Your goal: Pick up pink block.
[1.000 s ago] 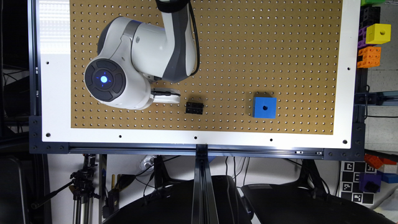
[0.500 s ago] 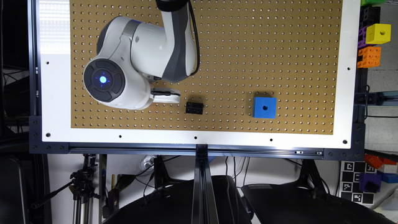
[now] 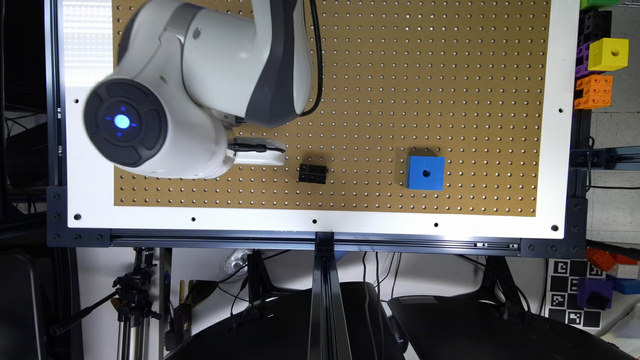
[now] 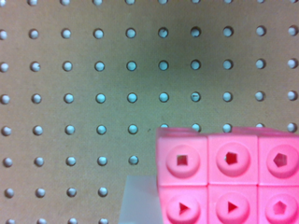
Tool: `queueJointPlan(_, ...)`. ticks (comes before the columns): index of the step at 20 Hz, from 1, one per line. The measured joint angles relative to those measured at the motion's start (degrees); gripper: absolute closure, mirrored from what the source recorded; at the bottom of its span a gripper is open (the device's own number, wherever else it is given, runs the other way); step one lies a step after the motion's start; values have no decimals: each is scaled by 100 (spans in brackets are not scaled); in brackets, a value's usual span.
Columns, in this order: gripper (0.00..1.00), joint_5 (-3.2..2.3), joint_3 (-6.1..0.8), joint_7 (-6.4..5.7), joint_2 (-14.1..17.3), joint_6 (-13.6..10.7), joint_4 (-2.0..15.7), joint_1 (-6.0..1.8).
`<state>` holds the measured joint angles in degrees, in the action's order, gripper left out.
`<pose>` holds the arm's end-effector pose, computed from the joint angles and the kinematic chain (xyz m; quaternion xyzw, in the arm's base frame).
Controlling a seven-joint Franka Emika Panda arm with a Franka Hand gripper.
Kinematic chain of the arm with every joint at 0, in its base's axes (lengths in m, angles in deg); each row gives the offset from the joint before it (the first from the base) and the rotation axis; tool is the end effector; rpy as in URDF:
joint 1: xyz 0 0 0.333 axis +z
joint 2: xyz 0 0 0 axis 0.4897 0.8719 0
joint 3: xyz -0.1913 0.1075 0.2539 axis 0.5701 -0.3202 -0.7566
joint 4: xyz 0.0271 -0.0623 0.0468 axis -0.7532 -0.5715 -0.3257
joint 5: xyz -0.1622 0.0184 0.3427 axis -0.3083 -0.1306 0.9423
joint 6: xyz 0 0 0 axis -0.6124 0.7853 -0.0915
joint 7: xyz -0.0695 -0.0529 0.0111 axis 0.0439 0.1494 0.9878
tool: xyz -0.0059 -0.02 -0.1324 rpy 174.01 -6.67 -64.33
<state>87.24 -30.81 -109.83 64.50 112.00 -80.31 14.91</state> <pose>0.6022 -0.1448 0.2667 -0.9223 0.3861 -0.0173 0.0042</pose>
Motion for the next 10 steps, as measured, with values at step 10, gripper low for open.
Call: queueJointPlan(10,100,0,-1,0,-218,-204,-1,0)
